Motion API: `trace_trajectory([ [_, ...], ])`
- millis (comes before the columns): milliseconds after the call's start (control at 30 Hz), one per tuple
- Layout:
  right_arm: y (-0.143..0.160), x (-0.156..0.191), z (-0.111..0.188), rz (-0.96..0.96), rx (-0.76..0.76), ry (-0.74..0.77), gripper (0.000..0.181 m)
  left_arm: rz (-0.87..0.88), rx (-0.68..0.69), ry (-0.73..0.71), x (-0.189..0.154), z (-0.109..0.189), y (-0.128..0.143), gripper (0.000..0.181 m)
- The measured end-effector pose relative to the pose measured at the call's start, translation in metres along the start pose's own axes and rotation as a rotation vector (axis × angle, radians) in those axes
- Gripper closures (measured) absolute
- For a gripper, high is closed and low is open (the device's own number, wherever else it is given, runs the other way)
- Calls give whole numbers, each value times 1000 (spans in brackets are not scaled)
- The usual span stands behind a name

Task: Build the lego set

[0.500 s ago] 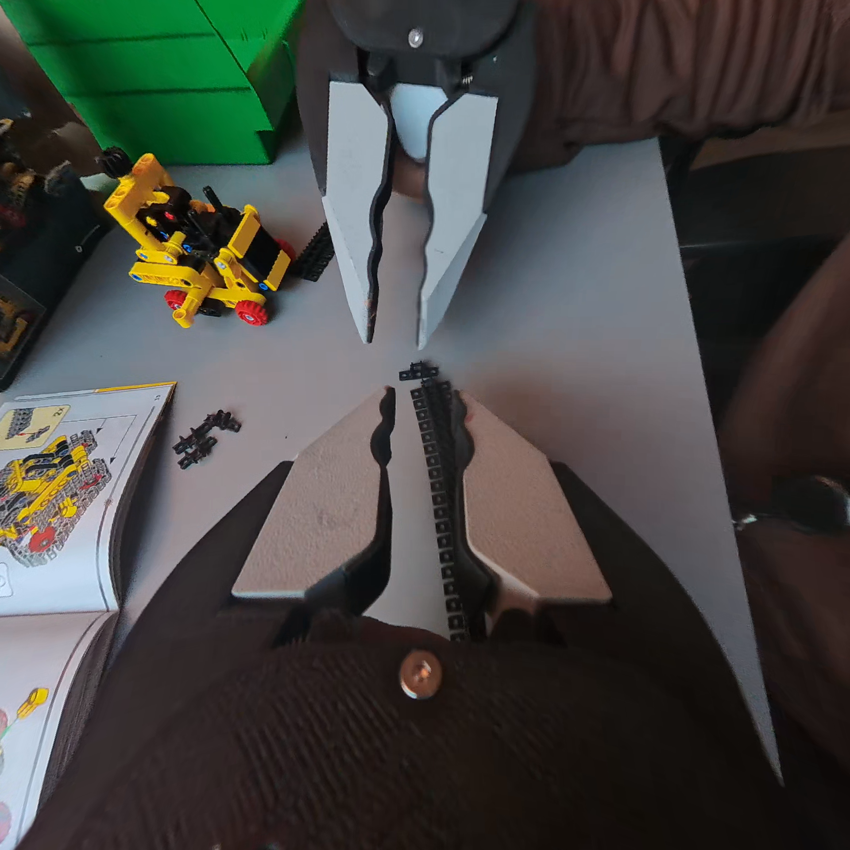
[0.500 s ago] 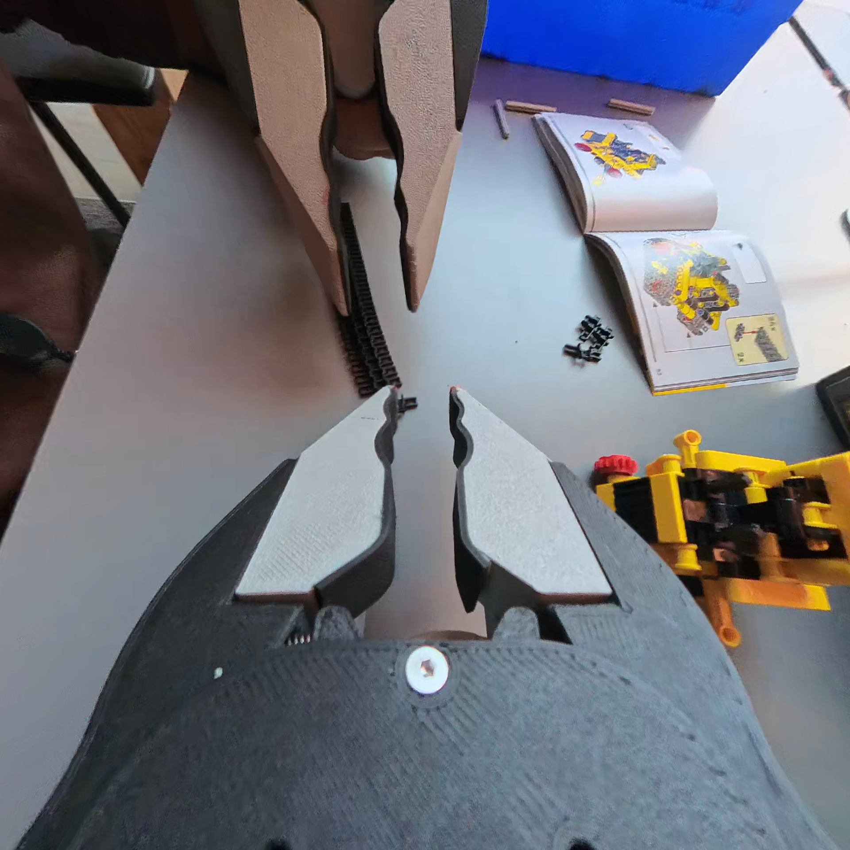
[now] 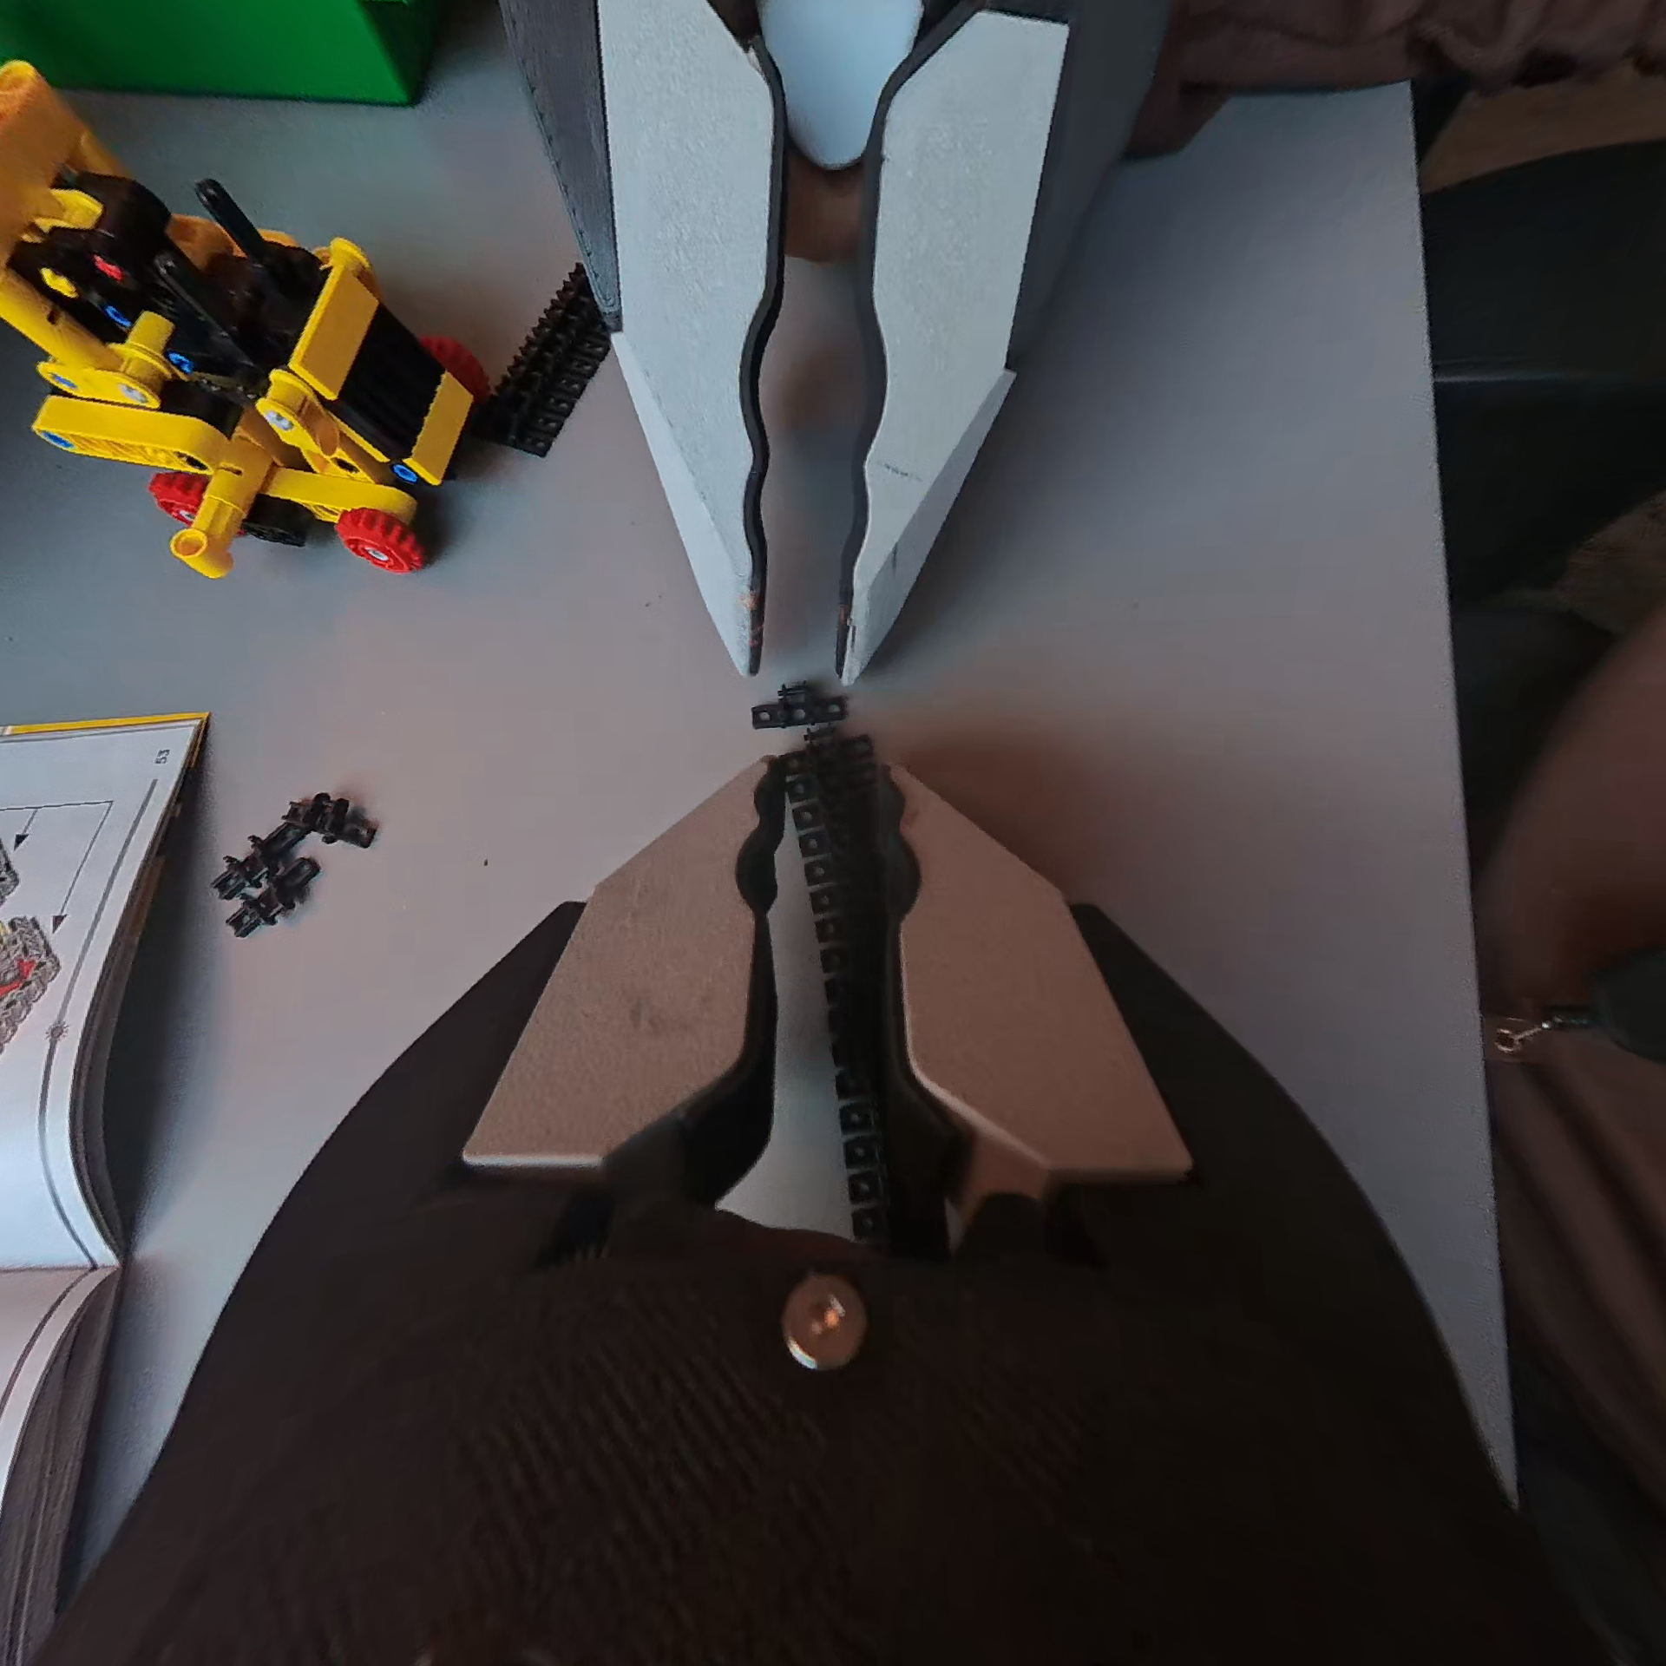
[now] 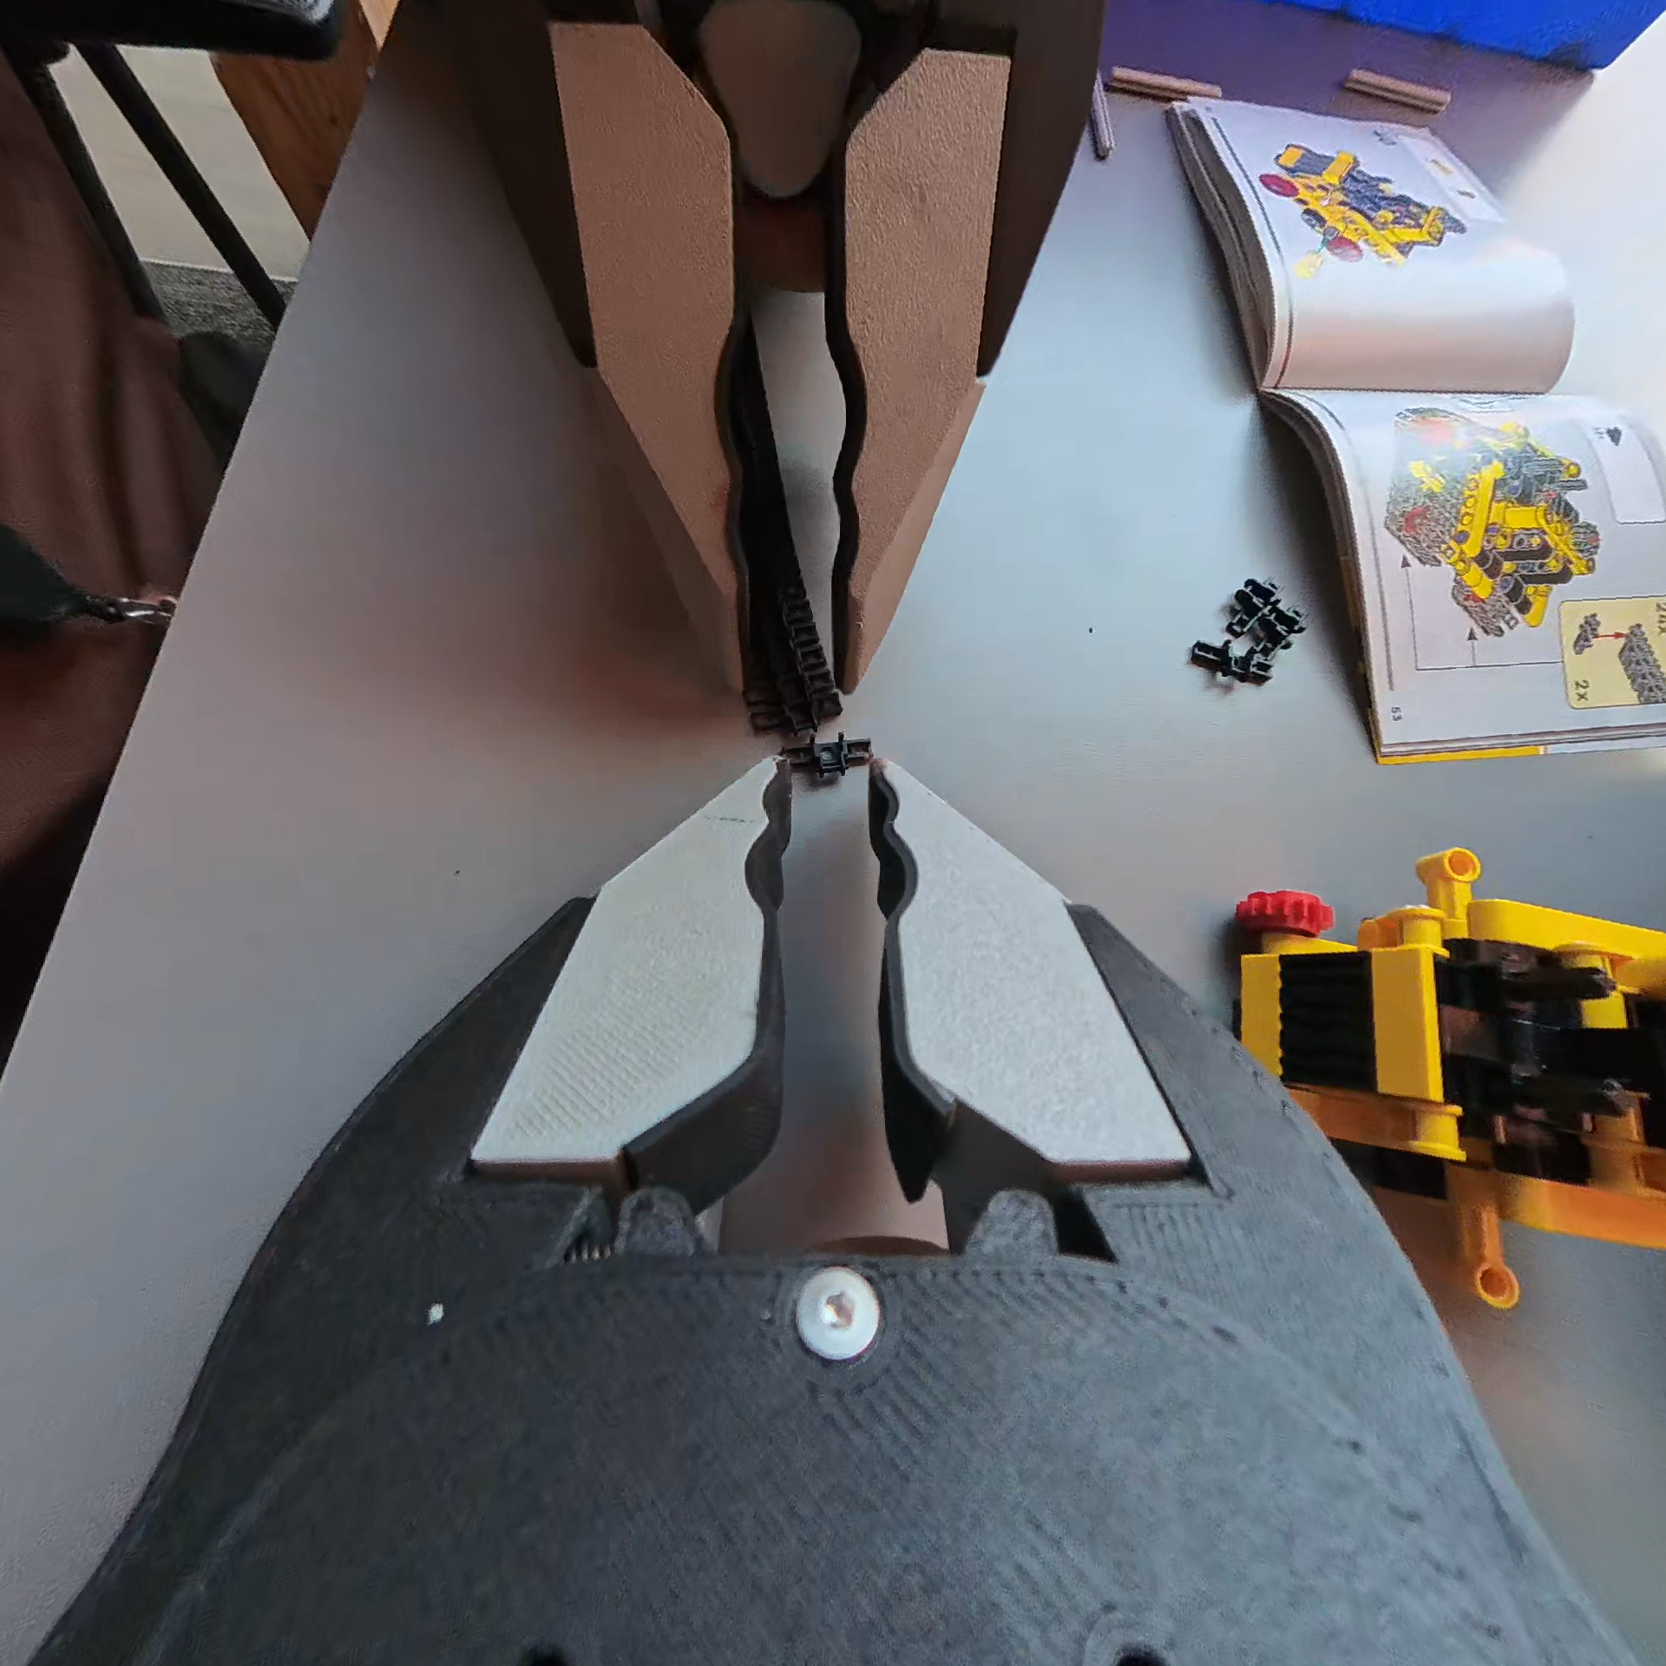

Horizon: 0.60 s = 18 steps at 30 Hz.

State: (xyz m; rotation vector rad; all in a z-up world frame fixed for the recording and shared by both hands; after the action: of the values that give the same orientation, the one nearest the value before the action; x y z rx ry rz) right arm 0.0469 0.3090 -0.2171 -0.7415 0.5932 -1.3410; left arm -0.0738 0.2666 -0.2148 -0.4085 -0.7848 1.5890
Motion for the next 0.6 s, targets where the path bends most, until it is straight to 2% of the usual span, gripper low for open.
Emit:
trace_trajectory([
  [400, -2, -2, -7, 19, 36, -23, 177, 21, -48, 28, 3, 2, 4, 162],
  [600, -2, 0, -7, 33, 36, -44, 177, -2, -62, 22, 0, 6, 1, 171],
])
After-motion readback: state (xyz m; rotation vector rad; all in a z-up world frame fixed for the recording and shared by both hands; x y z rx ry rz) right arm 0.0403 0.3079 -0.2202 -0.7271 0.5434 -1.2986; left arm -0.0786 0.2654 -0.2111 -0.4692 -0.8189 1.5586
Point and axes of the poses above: each gripper's, where its closed fingertips meet, z back along the fingers, y out of its underside, x = y × z across the jaws, the point moved 8 cm from there along z, back along the fingers, and after that the axes turned 11 degrees about -z, right-handed, at the moved point
